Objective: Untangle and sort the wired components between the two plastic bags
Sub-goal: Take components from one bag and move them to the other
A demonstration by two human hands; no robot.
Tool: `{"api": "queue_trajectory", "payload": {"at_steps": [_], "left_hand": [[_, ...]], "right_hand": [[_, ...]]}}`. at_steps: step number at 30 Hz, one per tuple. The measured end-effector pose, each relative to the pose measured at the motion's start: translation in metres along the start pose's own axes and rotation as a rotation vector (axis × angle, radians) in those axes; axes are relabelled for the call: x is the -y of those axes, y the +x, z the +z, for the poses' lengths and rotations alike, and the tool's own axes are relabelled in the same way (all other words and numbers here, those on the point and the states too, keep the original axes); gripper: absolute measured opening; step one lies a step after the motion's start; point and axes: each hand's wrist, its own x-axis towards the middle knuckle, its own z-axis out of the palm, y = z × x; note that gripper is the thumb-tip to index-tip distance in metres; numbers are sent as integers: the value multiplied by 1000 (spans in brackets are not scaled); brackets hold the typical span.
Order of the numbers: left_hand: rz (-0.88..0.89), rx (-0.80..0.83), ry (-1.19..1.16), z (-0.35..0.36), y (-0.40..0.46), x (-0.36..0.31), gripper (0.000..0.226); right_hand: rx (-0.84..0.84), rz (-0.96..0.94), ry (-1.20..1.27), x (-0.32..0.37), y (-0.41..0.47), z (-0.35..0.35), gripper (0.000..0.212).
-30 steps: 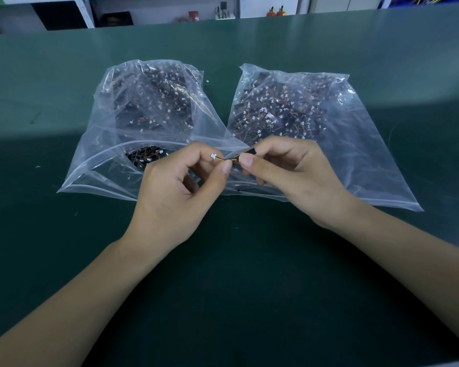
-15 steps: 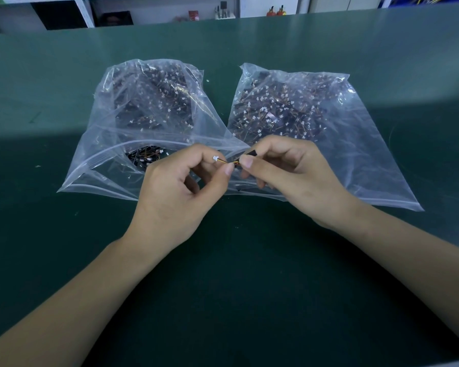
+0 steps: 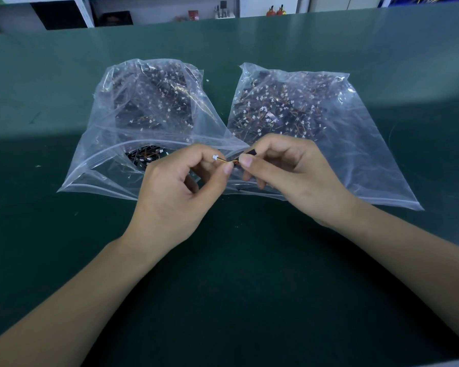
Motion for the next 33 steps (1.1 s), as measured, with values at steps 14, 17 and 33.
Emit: {"api": "queue_trajectory", "payload": {"at_steps": [14,17,33], "left_hand": [[134,-35,194,-11,6,5,8],[188,-3,219,-11,6,6,10],[237,41,523,2,3,6,5]], "right_hand": [[138,-315,-962,-4,4,-19,43],[148,-301,-1010,-4,6,-22,32],[-52,-297,-882,-7,3,-19,24]]}}
